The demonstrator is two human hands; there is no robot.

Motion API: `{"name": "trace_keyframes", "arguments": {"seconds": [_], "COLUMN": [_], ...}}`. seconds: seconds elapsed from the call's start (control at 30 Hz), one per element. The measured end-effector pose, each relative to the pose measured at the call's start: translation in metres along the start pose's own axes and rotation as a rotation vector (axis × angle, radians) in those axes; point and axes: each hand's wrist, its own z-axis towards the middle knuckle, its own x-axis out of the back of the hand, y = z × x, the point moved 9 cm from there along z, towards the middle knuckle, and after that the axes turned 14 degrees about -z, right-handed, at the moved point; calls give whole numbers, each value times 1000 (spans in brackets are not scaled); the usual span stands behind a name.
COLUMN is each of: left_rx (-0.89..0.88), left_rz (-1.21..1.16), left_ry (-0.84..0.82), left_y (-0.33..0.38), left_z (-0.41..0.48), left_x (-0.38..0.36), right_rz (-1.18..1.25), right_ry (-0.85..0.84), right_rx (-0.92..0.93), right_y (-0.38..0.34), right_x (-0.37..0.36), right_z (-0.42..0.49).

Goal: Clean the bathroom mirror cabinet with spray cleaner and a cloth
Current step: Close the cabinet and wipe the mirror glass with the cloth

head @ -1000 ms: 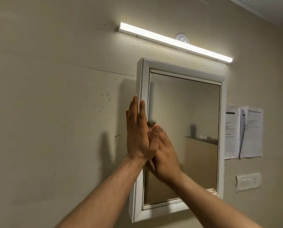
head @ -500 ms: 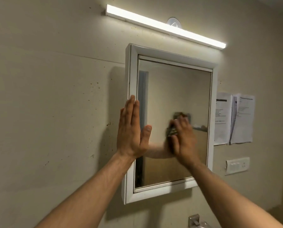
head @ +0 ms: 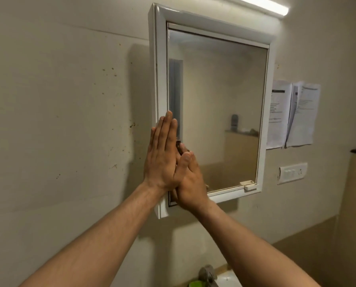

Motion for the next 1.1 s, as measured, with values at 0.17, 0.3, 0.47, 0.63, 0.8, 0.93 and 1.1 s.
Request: {"name": "trace_keyframes", "arguments": {"seconds": [0.17, 0.3, 0.47, 0.63, 0.8, 0.93, 1.1], "left_rx": [51, 70, 83, 88, 120, 165, 200], "left_rz": [40, 60, 36, -51, -269, -272, -172], "left_ry": [-42, -73, -98, -92, 26, 107, 58], "left_y": [-6, -9, -6, -9, 0, -3, -2], "left_z": [-28, -34, -34, -25, -21, -22, -36], "left_x": [-10, -13, -7, 5, 25, 38, 19], "right_rz": [-121, 22, 120, 172, 18, 53, -43], "right_ry": [42, 26, 113, 196, 189, 145, 104], "right_rx": [-104, -865, -1033, -1161, -414, -152, -50], "right_y": [78, 145, 160, 212, 66, -2, -4], "right_x": [16, 20, 32, 81, 69, 43, 24], "right_z": [-54, -130, -86, 23, 109, 95, 39]}}
